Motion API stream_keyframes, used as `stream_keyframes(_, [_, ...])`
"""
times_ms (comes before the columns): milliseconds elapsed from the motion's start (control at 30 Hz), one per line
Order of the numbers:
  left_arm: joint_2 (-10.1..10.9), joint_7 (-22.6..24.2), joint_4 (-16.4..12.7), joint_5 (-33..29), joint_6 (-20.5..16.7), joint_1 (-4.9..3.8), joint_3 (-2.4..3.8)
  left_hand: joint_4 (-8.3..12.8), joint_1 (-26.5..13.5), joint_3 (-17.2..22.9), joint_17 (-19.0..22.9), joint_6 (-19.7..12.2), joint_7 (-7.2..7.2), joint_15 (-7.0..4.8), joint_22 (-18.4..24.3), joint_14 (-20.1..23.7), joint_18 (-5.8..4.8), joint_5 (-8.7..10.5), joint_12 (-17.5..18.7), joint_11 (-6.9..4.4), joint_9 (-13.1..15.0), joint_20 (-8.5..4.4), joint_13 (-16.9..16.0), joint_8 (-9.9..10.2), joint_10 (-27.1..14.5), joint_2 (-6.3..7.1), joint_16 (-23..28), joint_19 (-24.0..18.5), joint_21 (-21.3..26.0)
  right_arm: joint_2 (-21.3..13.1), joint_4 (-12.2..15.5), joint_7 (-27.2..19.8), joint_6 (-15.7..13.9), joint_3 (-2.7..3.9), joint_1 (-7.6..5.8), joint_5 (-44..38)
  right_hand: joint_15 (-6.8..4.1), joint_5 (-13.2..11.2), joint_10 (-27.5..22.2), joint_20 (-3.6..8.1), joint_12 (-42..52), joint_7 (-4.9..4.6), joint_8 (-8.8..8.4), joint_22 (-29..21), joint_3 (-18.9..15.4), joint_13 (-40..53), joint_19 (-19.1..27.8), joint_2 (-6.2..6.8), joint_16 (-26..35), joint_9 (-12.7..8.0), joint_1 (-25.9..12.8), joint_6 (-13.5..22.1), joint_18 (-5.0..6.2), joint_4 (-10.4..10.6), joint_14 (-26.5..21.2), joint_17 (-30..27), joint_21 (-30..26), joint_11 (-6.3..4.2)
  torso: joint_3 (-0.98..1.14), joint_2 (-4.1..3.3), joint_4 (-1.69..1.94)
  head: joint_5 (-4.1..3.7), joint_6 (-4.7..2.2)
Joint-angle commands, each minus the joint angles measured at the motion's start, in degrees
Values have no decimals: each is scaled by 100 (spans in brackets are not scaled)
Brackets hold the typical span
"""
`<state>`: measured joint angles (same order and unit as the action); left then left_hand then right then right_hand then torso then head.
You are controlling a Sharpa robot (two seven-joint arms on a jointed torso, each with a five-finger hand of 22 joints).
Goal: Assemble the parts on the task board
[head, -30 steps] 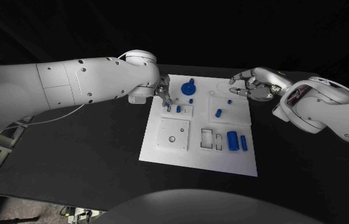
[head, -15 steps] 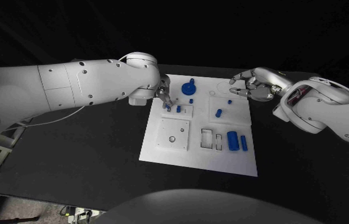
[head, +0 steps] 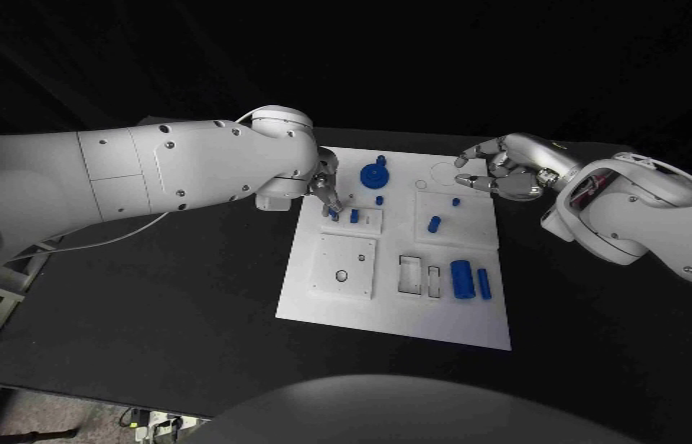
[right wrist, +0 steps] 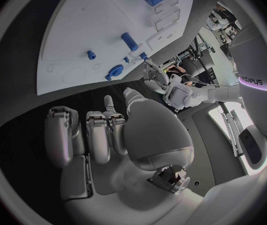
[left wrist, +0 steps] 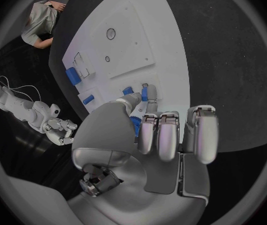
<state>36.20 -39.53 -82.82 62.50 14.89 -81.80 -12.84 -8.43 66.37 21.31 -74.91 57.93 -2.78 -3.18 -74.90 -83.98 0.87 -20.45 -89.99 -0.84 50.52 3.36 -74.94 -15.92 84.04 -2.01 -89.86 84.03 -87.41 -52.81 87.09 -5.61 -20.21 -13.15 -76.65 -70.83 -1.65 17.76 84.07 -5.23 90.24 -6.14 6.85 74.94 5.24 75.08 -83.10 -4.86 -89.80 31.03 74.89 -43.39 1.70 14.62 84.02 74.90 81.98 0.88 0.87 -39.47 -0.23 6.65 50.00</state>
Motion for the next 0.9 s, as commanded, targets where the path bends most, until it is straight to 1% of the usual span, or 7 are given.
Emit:
stream_keyframes(33, [-20, 3, -3, 71, 9, 19, 1, 1, -62, 24, -1509, 19, 3, -39, -1397, -602, -13, -25, -1, -21, 5, -45, -1506, -36, 596, -14, -14, 396, 19, 2, 8, 0, 31, -1, 3, -39, 22, 39, 593, 18, -24, -2, 19, 1201, 35, 1492, -9, -7, -20, 3, 64, -43, 61, -12, 598, 1510, -14, 43, -3, -2, -2, -2, 0])
stream_keyframes(200, [-33, 5, 13, 100, 7, 44, 1, 2, -67, 29, -1509, 16, 2, -39, -1391, -602, -9, -25, -1, -20, 7, -45, -1506, -35, 596, -13, -14, 385, 34, 0, 6, -3, 33, -1, 3, -39, 22, 39, 593, 18, -24, -2, 19, 1201, 35, 1492, -9, -7, -20, 3, 64, -43, 61, -12, 598, 1510, -14, 43, 1, 2, -1, 8, 0])
stream_keyframes(733, [-66, 13, 38, 194, 37, 114, 1, 14, -130, 74, -1509, -62, -22, -29, -1368, -602, 6, 0, -1, -4, 14, -37, -1506, 6, 596, 8, -14, 343, 97, 9, -9, -13, 42, -1, 6, -39, 22, 51, 593, 18, -24, -2, 16, 1203, 40, 1492, -12, -6, -20, 1, 70, -47, 60, -16, 598, 1510, -10, 43, 0, 1, -2, 8, 0])
stream_keyframes(800, [-70, 13, 35, 205, 44, 122, 1, 13, -163, 78, -1509, -76, -28, -23, -1366, -602, 8, 57, -1, 4, 16, -32, -1506, 17, 596, 18, -14, 339, 105, 8, -10, -14, 43, -1, 7, -39, 22, 51, 593, 18, -24, -2, 16, 1203, 40, 1492, -12, -6, -20, 1, 70, -47, 60, -16, 598, 1510, -10, 43, 1, 3, -2, 6, 0])
stream_keyframes(900, [-76, 15, 26, 215, 59, 130, 1, -32, -266, 57, -1509, -77, -36, -11, -1365, -602, 8, 331, -1, 12, 22, -20, -1506, 33, 596, 19, -14, 338, 112, 6, -11, -14, 50, -1, 8, -39, 22, 55, 593, 18, -24, -2, 15, 1201, 42, 1492, -8, -6, -20, 1, 73, -49, 62, -17, 598, 1510, -14, 43, 2, 2, 1, 6, 0])
